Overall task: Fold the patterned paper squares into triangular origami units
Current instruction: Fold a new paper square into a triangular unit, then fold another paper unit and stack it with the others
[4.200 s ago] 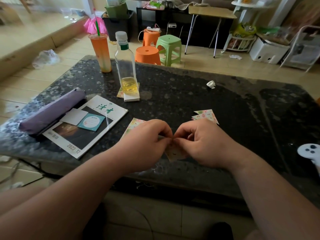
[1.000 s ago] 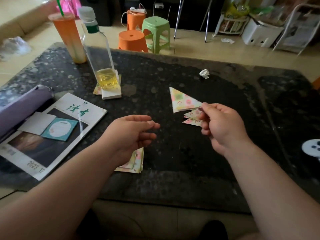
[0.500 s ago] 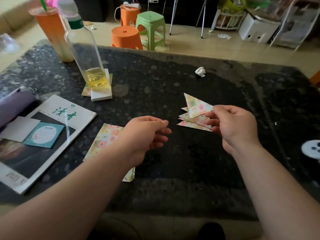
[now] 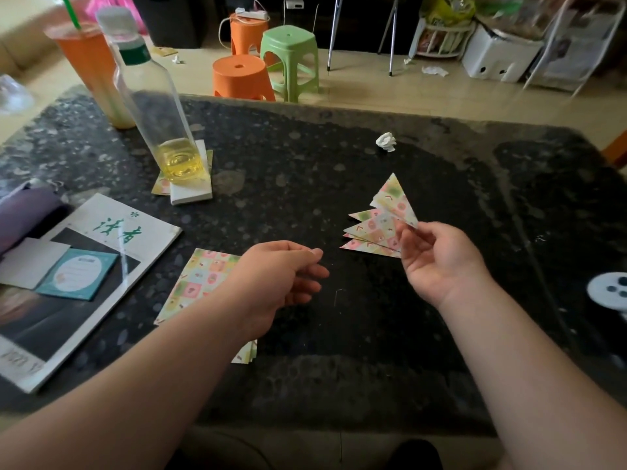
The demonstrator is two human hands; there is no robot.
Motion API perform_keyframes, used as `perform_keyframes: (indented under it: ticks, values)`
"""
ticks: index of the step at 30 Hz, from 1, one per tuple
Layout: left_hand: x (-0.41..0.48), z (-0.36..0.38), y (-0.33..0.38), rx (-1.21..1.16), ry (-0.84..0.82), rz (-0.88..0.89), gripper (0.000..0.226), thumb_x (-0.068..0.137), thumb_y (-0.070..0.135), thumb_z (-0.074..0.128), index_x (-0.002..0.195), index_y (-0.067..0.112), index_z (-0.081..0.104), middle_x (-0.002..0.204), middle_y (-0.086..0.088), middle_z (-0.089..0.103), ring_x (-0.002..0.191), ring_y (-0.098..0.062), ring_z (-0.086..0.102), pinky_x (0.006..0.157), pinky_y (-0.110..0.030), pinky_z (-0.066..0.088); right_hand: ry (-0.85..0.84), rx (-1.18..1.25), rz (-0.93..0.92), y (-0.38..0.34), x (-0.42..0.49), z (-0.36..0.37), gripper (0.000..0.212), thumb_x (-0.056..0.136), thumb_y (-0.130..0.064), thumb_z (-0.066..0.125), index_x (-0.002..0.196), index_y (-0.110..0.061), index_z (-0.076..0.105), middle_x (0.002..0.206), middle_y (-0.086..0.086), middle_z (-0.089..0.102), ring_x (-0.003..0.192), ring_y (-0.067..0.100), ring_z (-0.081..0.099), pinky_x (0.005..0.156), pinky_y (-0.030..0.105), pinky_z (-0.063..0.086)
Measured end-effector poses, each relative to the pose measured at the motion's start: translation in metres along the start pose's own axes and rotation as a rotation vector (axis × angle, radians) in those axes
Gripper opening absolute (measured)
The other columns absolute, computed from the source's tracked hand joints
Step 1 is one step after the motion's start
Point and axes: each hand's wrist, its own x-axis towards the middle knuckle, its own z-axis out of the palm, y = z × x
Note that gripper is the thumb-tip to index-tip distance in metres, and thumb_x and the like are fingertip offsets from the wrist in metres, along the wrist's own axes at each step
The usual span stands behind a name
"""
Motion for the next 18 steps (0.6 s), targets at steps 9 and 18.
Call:
perform_keyframes:
  ticks: [9,18]
  values:
    - [-0.001,-0.009,0.005,0.16,0.023,0.071,0.013,0.096,0.021,0.069,0.091,0.009,0.069,0.082,-0.006,0.077,0.069,-0.019,0.066,0.067,-0.034,0.054,-0.25,-0.925,0.288,0.069,-0.038,0.017,0.019,0.099,-0.025,0.06,0.105,-0.007,0.066,0.071,0.008,0.075,0.047,0.012,0.055,0.043,0.02,0.035]
    - [-0.014,-0.106,0.006,1.173,0.321,0.046,0.031,0.086,0.043,0.077,0.11,0.028,0.065,0.112,0.006,0.066,0.09,-0.013,0.061,0.077,-0.032,0.05,-0.362,-0.929,0.234,0.1,-0.058,0.045,0.01,0.1,-0.014,0.064,0.097,-0.005,0.069,0.099,0.018,0.074,0.089,0.025,0.073,0.076,0.036,0.064]
